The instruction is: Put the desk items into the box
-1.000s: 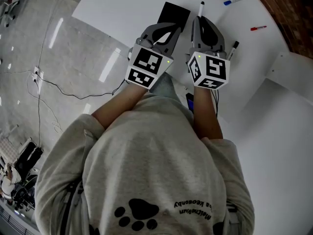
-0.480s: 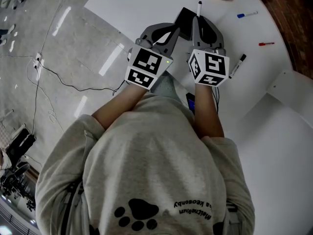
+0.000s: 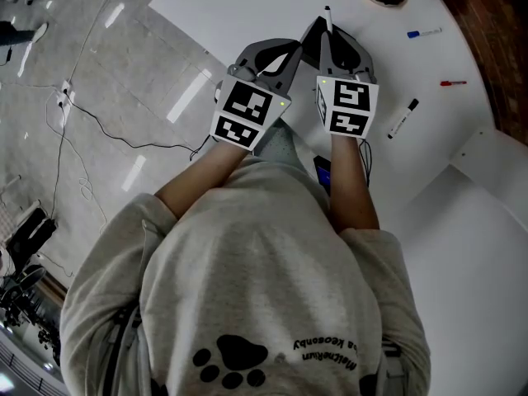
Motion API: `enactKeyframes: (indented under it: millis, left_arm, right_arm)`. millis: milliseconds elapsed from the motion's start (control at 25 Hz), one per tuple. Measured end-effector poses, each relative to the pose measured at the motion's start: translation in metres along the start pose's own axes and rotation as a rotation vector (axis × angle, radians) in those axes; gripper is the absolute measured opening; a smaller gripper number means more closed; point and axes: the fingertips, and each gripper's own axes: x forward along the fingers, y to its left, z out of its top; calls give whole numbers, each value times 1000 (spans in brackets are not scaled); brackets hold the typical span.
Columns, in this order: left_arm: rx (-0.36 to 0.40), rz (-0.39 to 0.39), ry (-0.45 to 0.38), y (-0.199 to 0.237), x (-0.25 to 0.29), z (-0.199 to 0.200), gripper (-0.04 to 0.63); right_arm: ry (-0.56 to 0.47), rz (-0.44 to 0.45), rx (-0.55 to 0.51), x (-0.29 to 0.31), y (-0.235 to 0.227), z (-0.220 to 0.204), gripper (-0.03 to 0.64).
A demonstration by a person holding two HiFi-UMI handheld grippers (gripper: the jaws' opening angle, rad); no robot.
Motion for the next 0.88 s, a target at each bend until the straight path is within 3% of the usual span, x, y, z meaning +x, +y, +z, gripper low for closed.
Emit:
enactKeyframes:
  millis: [440,720,880]
  left_arm:
    - [-1,-6,4,-4,2,0,5]
    - [-1,-2,1,-5,1,0,5]
    - [1,-4,1,-7,1,0,4]
  right_arm:
    - [284,75,-15,6,7,-21,48]
    - [325,112,-30,5,19,-25,52]
    - [309,123,-12,3,24,-22,89]
